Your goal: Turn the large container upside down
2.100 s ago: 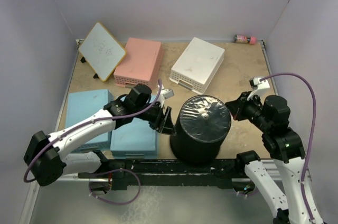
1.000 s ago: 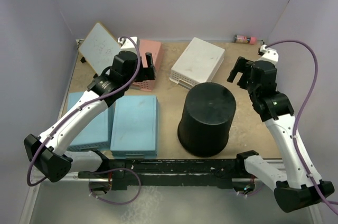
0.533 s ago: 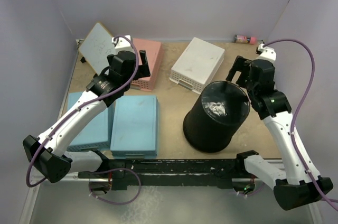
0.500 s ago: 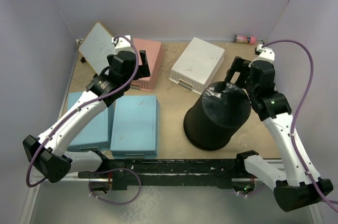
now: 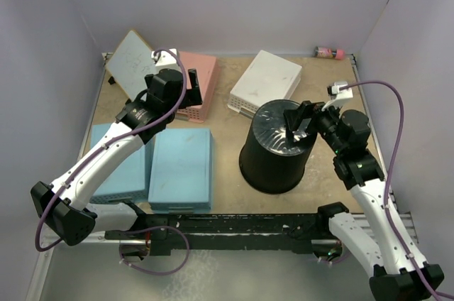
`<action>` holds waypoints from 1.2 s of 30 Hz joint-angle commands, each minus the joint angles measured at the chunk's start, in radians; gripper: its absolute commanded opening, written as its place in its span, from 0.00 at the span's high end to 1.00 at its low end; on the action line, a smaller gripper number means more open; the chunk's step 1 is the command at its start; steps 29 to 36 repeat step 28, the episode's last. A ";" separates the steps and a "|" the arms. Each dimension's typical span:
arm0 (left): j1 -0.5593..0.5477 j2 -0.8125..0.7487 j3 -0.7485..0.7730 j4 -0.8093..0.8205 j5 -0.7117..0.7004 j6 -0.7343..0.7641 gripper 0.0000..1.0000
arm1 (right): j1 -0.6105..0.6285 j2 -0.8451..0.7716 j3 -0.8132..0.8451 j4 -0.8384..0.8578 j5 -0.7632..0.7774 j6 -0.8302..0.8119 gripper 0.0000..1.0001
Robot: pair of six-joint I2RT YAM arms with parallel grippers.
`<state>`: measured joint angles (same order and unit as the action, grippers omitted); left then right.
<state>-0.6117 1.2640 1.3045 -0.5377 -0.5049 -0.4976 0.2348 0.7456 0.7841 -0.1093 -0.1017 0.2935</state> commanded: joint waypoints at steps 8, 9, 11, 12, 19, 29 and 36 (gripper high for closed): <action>-0.001 -0.025 -0.001 0.031 0.024 -0.026 0.10 | 0.003 0.025 0.004 0.016 -0.073 -0.010 0.00; -0.001 -0.026 -0.001 0.034 0.024 -0.026 0.10 | 0.003 0.025 0.019 0.001 -0.065 -0.013 0.00; -0.002 -0.029 0.002 0.039 0.021 -0.037 0.10 | 0.003 0.028 0.067 -0.046 0.025 -0.016 0.00; -0.002 -0.035 0.002 0.044 0.011 -0.047 0.10 | 0.003 0.031 0.102 -0.089 0.116 -0.002 0.00; -0.002 -0.077 -0.010 0.049 -0.119 -0.085 0.09 | 0.003 0.052 0.274 -0.351 0.765 0.216 0.00; -0.002 -0.115 -0.063 0.097 -0.184 -0.084 0.11 | 0.003 0.015 0.239 -0.299 0.789 0.230 0.00; -0.002 -0.115 -0.063 0.097 -0.184 -0.084 0.11 | 0.003 0.015 0.239 -0.299 0.789 0.230 0.00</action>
